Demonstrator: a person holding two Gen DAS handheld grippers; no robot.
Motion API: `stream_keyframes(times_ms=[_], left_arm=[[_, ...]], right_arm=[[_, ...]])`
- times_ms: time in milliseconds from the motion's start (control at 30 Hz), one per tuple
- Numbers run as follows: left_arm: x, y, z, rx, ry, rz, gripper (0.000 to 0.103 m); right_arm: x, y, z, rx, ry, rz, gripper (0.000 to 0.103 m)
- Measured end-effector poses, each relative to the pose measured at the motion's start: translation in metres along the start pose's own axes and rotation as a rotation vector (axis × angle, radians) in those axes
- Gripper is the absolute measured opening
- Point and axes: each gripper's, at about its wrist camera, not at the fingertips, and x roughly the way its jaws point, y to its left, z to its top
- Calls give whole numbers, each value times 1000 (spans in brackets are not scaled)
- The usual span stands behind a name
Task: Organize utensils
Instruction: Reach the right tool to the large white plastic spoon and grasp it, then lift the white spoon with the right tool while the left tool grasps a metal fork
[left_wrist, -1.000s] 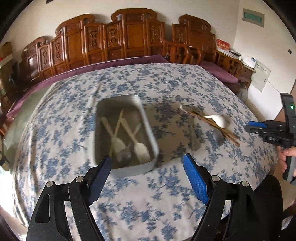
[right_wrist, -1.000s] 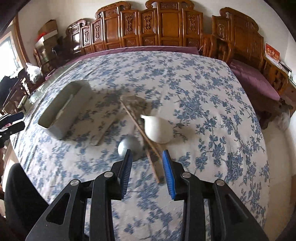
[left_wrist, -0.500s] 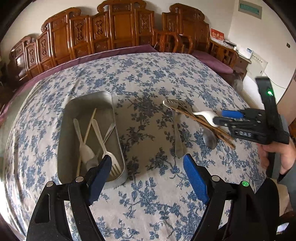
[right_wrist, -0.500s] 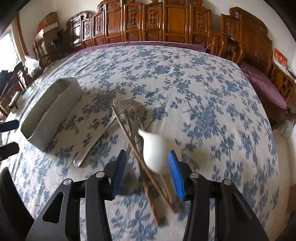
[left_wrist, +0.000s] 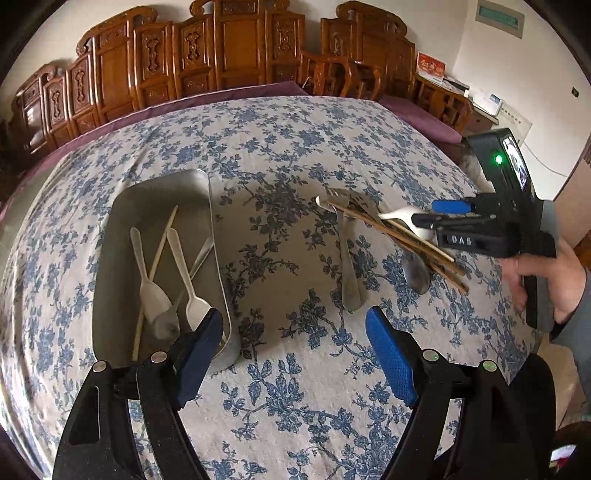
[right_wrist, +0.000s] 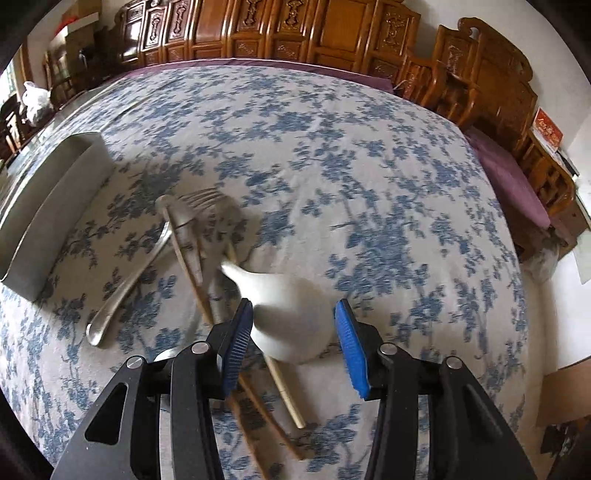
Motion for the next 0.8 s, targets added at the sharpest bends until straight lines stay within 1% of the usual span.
stream_keyframes(times_ms=[100,133,200,233,333,367,400,467,567,633,800], left_arm=[[-1,-1,0,2,-2,0,76],[-1,-1,-1,-1,-3,-2,76],[-1,-1,-1,-5,-4,-2,76],[-1,-2,-1,-6,-4,-2,76],[1,-1,-2,-8,1,2,76],[2,-1,-3,-10,5,1,76],[2,-2,-3,-12,6,1,76],[2,-2,-4,-14,8,0,76],[3,-3,-4,-10,9,0,76],[4,-5,-4,-7,10,-2,76],[9,-11,-4,1,15,-8,76]], right_arm=[[3,-5,3,-16,7,-34,48],[3,-6,4,-17,6,-29,48],[1,-4,6,-29,-5,12,48],[0,1,7,-51,-14,21,48],[1,13,10,-106,-18,24,48],[4,16,12,-121,-5,28,48],[8,19,13,-135,7,19,50],[13,21,15,-151,16,-13,50],[15,15,17,-132,23,-4,45],[15,12,16,-135,28,3,45],[15,8,15,-156,35,-21,41]])
